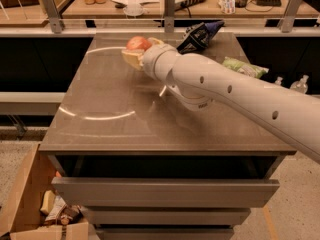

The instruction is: Move apple near blue chip bag

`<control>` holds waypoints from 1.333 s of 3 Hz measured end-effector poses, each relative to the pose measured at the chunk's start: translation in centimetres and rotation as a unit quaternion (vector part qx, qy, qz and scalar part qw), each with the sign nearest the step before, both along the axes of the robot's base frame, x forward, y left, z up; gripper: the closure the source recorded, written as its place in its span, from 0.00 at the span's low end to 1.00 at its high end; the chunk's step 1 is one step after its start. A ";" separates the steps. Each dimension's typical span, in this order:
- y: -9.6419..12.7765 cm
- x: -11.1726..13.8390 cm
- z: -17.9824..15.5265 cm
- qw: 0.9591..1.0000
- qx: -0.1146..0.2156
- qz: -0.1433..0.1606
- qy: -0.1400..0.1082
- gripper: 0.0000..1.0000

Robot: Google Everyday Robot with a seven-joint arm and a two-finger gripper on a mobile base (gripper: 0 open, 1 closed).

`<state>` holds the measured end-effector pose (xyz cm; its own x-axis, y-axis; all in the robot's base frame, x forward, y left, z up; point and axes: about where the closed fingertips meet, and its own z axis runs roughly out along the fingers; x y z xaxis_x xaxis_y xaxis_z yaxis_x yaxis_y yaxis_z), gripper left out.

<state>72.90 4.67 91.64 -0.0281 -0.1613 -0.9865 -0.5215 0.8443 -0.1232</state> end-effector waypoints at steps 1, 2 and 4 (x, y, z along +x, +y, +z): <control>-6.0 1.1 -0.2 0.996 -0.023 -0.083 0.006 1.00; -11.1 1.6 -1.3 0.987 -0.048 -0.149 0.024 1.00; -14.5 2.3 -1.6 0.978 -0.064 -0.194 0.034 1.00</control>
Offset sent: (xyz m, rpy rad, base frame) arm 0.0218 -0.1559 -0.0199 -0.1398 0.0896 -0.4128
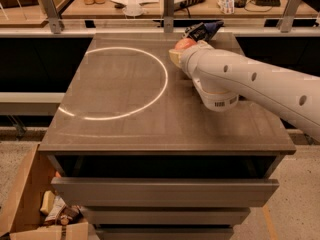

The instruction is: Move apple near blue chip bag

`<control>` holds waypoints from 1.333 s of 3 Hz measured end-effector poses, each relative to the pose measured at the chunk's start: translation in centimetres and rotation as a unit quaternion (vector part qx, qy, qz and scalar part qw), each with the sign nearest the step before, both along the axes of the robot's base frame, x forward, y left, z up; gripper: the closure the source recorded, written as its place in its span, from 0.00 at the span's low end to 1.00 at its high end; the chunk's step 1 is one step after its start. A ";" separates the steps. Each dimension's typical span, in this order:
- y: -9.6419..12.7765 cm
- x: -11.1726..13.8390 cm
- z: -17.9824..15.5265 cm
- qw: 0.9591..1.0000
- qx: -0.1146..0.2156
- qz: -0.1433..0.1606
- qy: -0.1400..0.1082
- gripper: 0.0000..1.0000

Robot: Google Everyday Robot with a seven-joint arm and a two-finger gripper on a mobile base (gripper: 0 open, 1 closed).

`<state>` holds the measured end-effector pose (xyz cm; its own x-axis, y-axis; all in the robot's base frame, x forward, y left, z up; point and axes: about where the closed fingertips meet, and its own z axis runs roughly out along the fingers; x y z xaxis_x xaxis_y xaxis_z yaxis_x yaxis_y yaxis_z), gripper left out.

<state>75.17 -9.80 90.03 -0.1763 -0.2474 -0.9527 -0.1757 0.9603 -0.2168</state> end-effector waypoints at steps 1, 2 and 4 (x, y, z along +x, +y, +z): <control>-0.3 0.9 0.3 1.000 -0.004 -0.009 -0.010 1.00; -1.2 2.8 0.0 1.000 0.002 -0.022 -0.013 1.00; -2.7 5.2 -1.6 0.998 -0.001 -0.055 -0.005 0.54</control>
Offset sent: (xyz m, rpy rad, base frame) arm 0.0533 -0.0276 -0.0058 0.0221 -0.0296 -0.0808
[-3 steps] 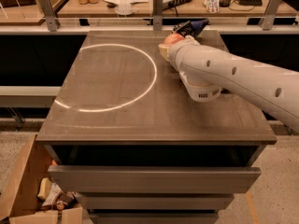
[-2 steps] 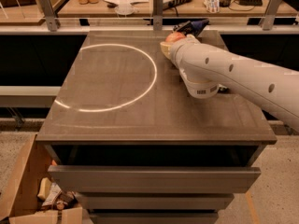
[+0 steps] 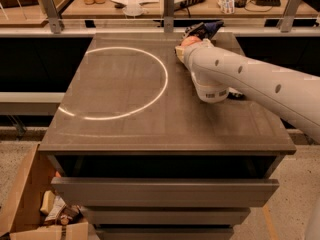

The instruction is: Move apple near blue chip bag

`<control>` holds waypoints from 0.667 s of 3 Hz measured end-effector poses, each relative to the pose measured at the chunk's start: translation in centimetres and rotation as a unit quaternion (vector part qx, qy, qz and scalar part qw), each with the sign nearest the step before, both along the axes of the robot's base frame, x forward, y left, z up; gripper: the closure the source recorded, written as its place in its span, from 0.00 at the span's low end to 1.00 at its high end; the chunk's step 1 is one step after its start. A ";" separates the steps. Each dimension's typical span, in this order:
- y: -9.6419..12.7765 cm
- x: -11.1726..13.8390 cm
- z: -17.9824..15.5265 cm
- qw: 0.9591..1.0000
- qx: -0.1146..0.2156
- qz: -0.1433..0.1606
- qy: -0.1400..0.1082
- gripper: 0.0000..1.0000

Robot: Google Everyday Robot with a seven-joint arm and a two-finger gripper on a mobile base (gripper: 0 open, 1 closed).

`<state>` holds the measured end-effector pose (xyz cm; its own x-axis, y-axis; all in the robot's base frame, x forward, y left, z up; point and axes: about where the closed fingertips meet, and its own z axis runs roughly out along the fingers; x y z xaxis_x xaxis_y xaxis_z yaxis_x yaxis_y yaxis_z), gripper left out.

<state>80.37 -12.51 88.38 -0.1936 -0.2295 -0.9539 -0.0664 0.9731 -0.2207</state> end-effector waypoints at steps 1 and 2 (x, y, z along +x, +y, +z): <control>0.1 0.3 -0.6 1.000 -0.003 0.000 0.006 0.31; 0.5 0.4 -1.0 1.000 -0.002 0.006 0.014 0.08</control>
Offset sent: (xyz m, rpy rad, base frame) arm 0.0037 0.0078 -0.0171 -0.0017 0.0497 0.0269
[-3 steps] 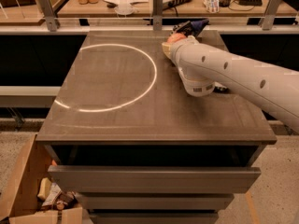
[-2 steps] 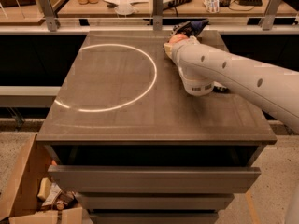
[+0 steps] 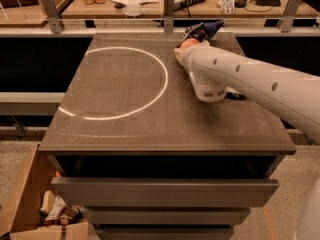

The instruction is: Move apple near blue chip bag

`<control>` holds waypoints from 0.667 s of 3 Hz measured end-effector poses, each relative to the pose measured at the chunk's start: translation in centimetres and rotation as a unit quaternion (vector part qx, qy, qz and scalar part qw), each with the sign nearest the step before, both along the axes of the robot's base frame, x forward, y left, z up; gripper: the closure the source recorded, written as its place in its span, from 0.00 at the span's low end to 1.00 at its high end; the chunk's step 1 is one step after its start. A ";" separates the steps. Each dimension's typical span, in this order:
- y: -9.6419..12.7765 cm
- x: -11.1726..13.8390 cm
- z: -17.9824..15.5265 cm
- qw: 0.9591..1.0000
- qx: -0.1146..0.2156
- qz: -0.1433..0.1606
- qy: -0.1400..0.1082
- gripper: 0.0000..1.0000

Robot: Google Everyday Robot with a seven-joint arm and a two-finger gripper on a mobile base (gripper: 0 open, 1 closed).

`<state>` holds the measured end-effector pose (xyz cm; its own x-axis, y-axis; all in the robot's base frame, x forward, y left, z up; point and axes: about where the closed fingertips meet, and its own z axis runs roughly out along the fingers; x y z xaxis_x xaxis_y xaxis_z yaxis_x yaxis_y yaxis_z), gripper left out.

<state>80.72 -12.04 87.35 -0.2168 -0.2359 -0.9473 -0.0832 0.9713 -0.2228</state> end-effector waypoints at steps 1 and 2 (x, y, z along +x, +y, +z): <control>0.6 0.0 -0.3 1.000 0.006 0.009 0.007 0.00; 0.6 0.0 0.0 1.000 0.011 0.004 0.004 0.00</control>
Offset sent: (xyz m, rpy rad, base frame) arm 0.0009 0.0098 -0.0048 0.0231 0.0246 0.0325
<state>80.70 -11.45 87.36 -0.2229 -0.2174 -0.9503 -0.0930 0.9751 -0.2013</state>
